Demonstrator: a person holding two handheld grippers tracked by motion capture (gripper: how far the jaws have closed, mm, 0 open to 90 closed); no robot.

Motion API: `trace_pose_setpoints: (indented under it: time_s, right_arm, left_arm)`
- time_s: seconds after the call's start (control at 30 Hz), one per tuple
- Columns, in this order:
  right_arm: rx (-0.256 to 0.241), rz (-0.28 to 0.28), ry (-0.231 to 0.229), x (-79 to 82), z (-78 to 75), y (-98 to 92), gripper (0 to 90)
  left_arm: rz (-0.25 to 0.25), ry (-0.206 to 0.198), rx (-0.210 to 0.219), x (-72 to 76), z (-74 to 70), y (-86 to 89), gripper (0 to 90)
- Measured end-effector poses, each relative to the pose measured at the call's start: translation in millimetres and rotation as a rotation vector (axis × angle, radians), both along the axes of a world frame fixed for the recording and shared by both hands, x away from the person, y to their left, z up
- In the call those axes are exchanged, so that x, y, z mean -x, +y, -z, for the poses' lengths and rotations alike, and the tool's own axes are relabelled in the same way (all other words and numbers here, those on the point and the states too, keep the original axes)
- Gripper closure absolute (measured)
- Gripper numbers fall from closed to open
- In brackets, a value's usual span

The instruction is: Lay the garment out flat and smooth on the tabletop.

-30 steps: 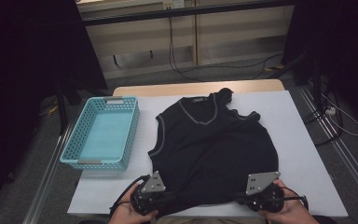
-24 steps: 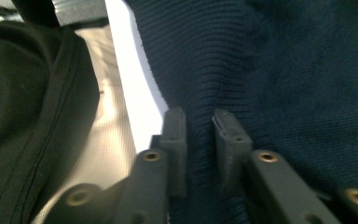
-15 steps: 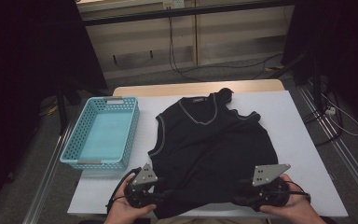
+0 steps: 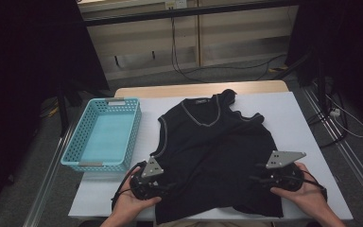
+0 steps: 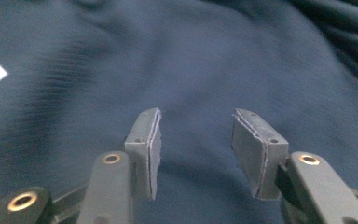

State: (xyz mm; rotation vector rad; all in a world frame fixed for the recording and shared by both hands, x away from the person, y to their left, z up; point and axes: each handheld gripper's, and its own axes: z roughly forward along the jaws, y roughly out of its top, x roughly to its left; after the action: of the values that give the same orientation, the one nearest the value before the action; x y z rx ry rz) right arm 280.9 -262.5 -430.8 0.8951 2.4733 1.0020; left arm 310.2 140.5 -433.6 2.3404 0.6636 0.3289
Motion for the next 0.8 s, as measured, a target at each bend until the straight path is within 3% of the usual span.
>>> trace_pose_setpoints:
  time_s: [0.1, 0.2, 0.27, 0.4, 0.53, 0.63, 0.7, 0.8]
  right_arm:
    - [0.019, 0.028, 0.037, -11.6, 8.9, -8.6, 50.9]
    - [0.033, 0.025, 0.061, -16.0, 15.9, -9.8, 48.9]
    - [0.049, 0.021, 0.069, -16.1, 19.6, -8.2, 49.3]
    - [-0.004, 0.045, 0.078, -15.7, 23.7, -10.6, 51.8]
    - [0.009, 0.052, 0.088, -16.1, 22.3, -8.5, 52.4]
    - [0.012, 0.052, 0.082, -15.8, 22.4, -8.2, 52.5]
    - [0.02, 0.046, 0.076, -15.4, 22.1, -7.6, 52.4]
    - [0.021, 0.033, 0.078, -16.2, 22.1, -8.0, 53.0]
  left_arm:
    - [-0.013, 0.022, -0.052, -1.7, 8.7, -1.0, 60.2]
    - [-0.019, 0.03, -0.055, -1.7, 6.8, 2.6, 74.7]
    - [-0.024, 0.031, -0.063, 0.4, 5.9, 5.4, 79.0]
    - [-0.056, 0.047, -0.065, 4.2, 0.1, 23.4, 81.0]
    - [-0.097, 0.07, -0.046, 7.4, -2.6, 45.2, 81.2]
    - [-0.119, 0.047, -0.04, 7.4, -3.4, 48.1, 80.2]
    - [-0.124, 0.033, -0.033, 7.1, -3.3, 45.1, 73.1]
    - [-0.095, 0.018, 0.019, 9.9, -8.1, 40.9, 61.5]
